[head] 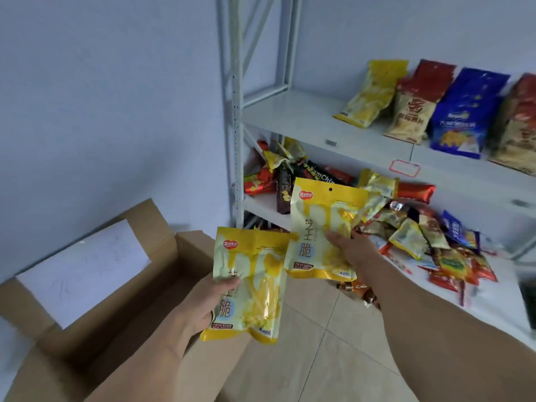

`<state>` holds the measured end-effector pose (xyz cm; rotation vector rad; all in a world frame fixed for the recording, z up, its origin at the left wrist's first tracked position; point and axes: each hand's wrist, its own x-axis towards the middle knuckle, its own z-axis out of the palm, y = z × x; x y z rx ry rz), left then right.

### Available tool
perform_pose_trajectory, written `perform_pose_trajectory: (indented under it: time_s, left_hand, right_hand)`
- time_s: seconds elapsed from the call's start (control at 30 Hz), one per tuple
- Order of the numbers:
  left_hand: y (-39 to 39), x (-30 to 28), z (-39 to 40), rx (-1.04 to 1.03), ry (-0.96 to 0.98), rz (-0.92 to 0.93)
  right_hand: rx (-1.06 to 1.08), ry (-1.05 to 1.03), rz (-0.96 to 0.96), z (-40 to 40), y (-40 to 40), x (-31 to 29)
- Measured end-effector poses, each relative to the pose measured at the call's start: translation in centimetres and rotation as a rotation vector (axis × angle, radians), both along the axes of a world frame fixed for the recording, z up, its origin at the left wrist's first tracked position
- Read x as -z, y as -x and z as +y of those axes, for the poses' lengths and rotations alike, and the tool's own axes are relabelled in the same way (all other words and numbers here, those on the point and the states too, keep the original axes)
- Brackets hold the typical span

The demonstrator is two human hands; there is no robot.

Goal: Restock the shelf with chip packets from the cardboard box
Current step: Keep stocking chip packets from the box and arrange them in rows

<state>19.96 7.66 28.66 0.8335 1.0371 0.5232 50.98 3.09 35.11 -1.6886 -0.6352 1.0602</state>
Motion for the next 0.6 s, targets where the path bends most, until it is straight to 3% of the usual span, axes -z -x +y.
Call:
perform_pose_trajectory:
  time_s: [0.23, 0.6]
  left_hand:
    - [-6.0, -4.3, 2.1, 0.141, -0.101, 0.015]
    - [-15.5, -6.7, 13.3, 0.227, -0.230, 0.018]
  right_hand:
    - [0.143, -0.045, -0.041, -1.3, -5.1, -4.4]
    - [0.290, -0.126, -0.053, 6.3, -14.0, -9.5]
